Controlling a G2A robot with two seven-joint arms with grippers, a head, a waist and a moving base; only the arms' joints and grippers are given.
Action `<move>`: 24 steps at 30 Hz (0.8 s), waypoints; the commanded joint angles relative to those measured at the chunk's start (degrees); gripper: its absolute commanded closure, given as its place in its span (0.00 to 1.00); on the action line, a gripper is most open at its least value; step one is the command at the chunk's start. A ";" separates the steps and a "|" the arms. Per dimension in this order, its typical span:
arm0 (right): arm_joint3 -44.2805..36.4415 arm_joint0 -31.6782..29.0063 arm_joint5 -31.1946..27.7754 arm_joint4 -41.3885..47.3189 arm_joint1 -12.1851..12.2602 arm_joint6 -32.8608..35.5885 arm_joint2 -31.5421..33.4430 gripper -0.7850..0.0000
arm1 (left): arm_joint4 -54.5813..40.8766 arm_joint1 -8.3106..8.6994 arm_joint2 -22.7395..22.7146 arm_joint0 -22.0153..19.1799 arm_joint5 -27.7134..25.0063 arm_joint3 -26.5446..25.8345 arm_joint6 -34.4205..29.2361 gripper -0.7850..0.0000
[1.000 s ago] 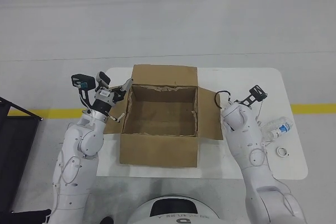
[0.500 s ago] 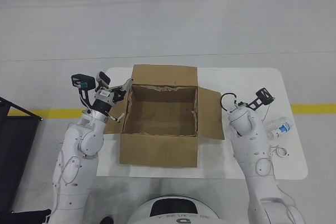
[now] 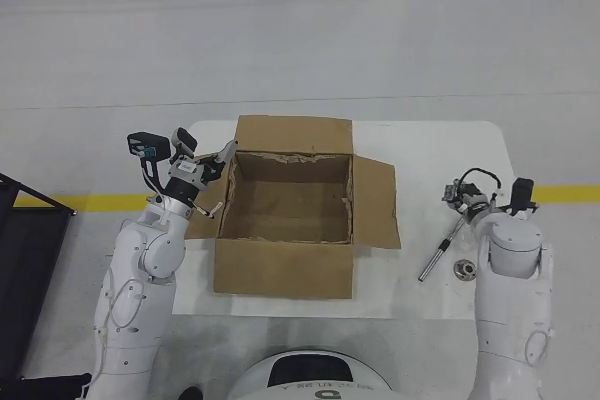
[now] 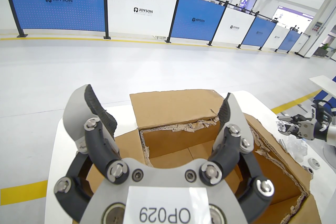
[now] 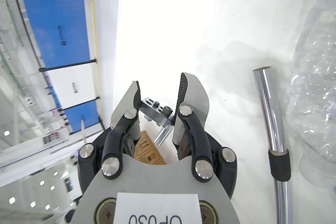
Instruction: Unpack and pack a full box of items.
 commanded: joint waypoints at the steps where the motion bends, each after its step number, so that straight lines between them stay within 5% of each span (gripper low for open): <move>1: 0.30 -0.30 -1.84 3.56 0.30 3.06 1.63 1.00 | -0.01 0.00 0.00 0.00 0.00 0.00 0.00 0.00; 7: 1.51 -0.28 -5.12 8.68 1.33 9.80 4.43 1.00 | -0.01 0.00 0.00 0.00 0.00 0.00 0.00 0.00; 19: 1.32 -0.83 -5.75 11.18 1.43 8.62 5.55 1.00 | -0.01 0.00 0.00 0.00 0.00 0.00 0.00 0.00; 24: -11.93 -6.92 -9.61 13.61 0.82 7.95 0.72 1.00 | -0.01 0.00 0.00 0.00 0.00 0.00 0.00 0.00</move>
